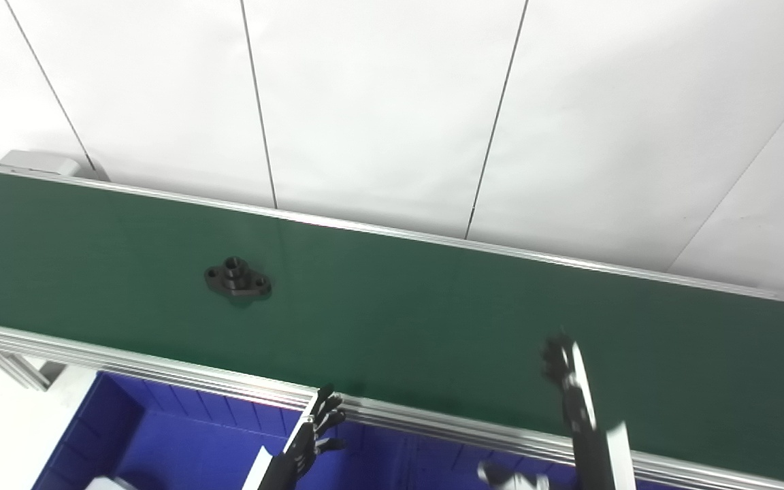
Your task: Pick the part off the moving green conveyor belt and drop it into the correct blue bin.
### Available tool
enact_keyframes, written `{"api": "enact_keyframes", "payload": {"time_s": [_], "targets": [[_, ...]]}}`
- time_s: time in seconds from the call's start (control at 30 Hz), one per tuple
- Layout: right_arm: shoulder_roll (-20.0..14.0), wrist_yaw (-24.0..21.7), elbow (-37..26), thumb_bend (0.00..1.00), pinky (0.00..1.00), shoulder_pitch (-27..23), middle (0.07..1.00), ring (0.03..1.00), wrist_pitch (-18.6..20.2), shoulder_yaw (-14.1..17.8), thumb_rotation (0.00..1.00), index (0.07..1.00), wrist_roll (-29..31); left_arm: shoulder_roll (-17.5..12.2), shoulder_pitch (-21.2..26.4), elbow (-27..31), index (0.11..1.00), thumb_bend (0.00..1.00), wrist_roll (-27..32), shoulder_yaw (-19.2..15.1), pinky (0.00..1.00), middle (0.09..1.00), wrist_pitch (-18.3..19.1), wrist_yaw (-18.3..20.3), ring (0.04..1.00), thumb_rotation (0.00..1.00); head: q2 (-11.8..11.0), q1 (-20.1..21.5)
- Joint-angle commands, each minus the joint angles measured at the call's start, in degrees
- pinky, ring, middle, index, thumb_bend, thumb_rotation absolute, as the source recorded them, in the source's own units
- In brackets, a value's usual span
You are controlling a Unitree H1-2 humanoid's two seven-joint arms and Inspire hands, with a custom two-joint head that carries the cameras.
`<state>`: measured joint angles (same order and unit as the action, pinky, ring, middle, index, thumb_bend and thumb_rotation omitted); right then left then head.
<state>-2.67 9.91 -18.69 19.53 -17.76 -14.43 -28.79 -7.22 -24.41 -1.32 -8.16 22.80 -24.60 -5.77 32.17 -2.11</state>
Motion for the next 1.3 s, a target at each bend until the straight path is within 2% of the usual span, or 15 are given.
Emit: {"api": "enact_keyframes", "payload": {"time_s": [0.0, 0.13, 0.3, 0.47, 0.53, 0.63, 0.77, 0.9, 1.1, 1.27], "targets": [[0.9, -2.9, -2.7, 0.92, 0.86, -3.2, 0.962, 0.940, 4.7, 0.6, 0.71, 0.993, -2.8, -0.2, 0.3, 1.5, 0.989, 1.00, 0.3, 0.4, 0.77, 0.957, -2.3, -0.3, 0.906, 0.88, 0.0, -0.1], [1.5, -7.7, -4.0, 0.96, 0.78, -9.9, 0.922, 0.892, 12.0, 1.2, 0.70, 0.937, -4.8, -0.2, 0.4, 1.5, 0.987, 1.00, 0.4, 0.4, 0.76, 0.955, -2.3, -0.2, 0.904, 0.87, 0.3, 0.2], [2.3, -10.2, -2.4, 0.96, 0.74, -17.1, 0.883, 0.847, 16.8, 1.0, 0.66, 0.865, -7.6, -0.6, 0.7, 1.3, 0.990, 1.00, 0.0, 0.5, 0.77, 0.953, -2.3, -0.4, 0.902, 0.88, 0.9, 0.9], [3.1, -12.4, 1.7, 0.96, 0.70, -25.0, 0.857, 0.812, 21.2, -0.4, 0.62, 0.838, -13.2, -0.9, 0.4, 1.7, 0.998, 1.00, 0.5, 0.4, 0.78, 0.960, -2.3, 0.3, 0.912, 0.88, 1.5, 1.7], [3.0, -13.1, 3.7, 0.96, 0.70, -28.0, 0.857, 0.809, 22.6, -1.7, 0.63, 0.840, -16.3, -1.1, 0.4, 1.8, 1.000, 1.00, 0.7, 0.4, 0.80, 0.969, -2.3, 0.7, 0.921, 0.88, 1.6, 1.9], [2.7, -15.1, 7.4, 0.95, 0.79, -33.0, 0.875, 0.847, 25.0, -3.9, 0.68, 0.874, -21.5, -1.4, 0.4, 1.8, 1.000, 1.00, 0.4, 0.6, 0.79, 0.969, -2.3, 0.5, 0.919, 0.88, 1.7, 2.2], [3.9, -17.1, 11.8, 0.98, 0.77, -38.5, 0.885, 0.857, 28.3, -5.6, 0.71, 0.894, -24.1, -1.9, 0.4, 2.1, 1.000, 1.00, 0.1, 1.1, 0.80, 0.973, -2.3, 0.6, 0.921, 0.87, 2.0, 2.4], [5.6, -17.8, 17.7, 1.00, 0.78, -44.6, 0.884, 0.851, 30.5, -6.9, 0.69, 0.902, -24.9, -1.7, 0.0, 2.9, 1.000, 1.00, -0.7, 1.5, 0.80, 0.971, -2.3, 0.2, 0.922, 0.87, 2.5, 1.6], [7.5, -16.4, 28.3, 1.00, 0.77, -51.9, 0.870, 0.827, 32.0, -9.4, 0.65, 0.895, -26.0, -1.7, -0.2, 3.2, 1.000, 1.00, -3.4, 3.3, 0.78, 0.963, -2.3, -1.7, 0.911, 0.87, 2.3, 0.9], [8.6, -14.6, 36.8, 1.00, 0.77, -56.4, 0.870, 0.827, 31.6, -11.2, 0.65, 0.888, -25.3, -1.2, -0.6, 4.0, 0.999, 1.00, -5.3, 4.4, 0.77, 0.964, -2.3, -2.5, 0.918, 0.89, 2.5, -0.3]]}}
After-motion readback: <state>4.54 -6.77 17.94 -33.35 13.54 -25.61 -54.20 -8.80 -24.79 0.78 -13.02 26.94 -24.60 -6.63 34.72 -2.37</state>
